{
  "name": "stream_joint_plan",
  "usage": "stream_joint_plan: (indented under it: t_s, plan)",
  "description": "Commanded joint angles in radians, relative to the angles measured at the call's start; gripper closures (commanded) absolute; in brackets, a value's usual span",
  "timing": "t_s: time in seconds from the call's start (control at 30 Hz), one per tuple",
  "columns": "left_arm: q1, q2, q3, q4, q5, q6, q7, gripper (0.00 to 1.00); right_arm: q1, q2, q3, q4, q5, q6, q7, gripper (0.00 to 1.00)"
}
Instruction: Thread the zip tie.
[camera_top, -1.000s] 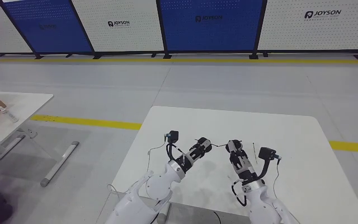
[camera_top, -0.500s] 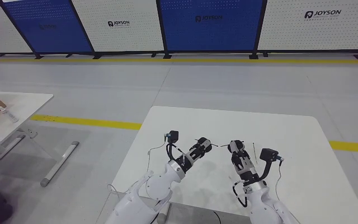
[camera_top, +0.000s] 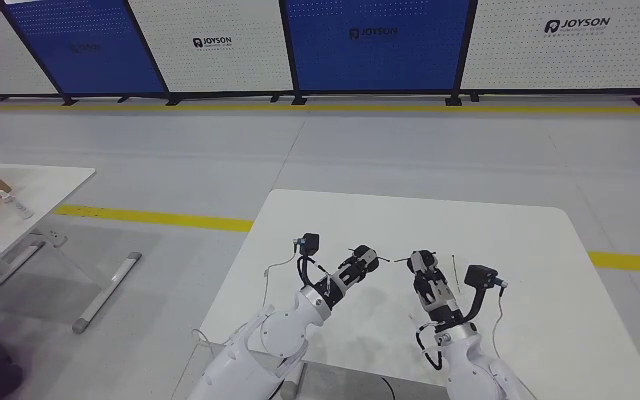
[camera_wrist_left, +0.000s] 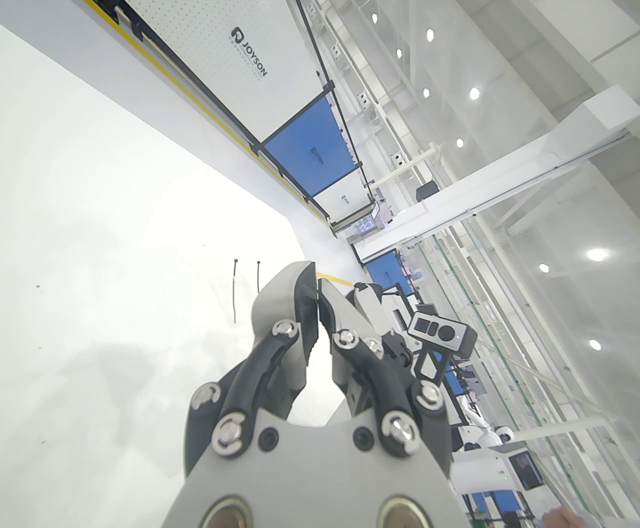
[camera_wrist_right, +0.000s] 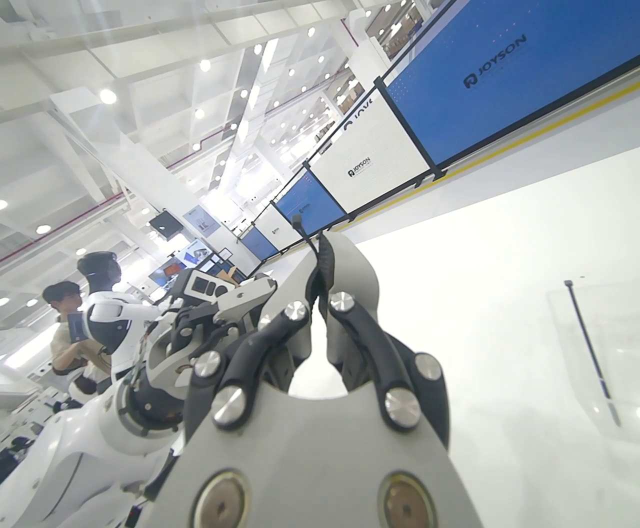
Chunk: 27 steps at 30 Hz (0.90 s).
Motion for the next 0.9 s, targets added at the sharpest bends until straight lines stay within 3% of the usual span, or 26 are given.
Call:
stream_joint_plan:
  t_s: [0.0, 0.27, 0.87]
  plan:
    - [-0.004, 0.0, -0.008, 0.003, -0.026, 0.007, -0.012, 1.0, 0.0, 0.0, 0.0, 0.0, 0.0, 0.0, 0.0, 1.0]
    - [-0.005, 0.014, -0.083, -0.019, -0.186, 0.042, -0.195, 1.0, 0.0, 0.0, 0.0, 0.0, 0.0, 0.0, 0.0, 1.0]
    - [-0.005, 0.014, -0.086, -0.02, -0.186, 0.042, -0.197, 1.0, -0.014, -0.005, -0.017, -0.01, -0.024, 0.0, -0.043, 1.0]
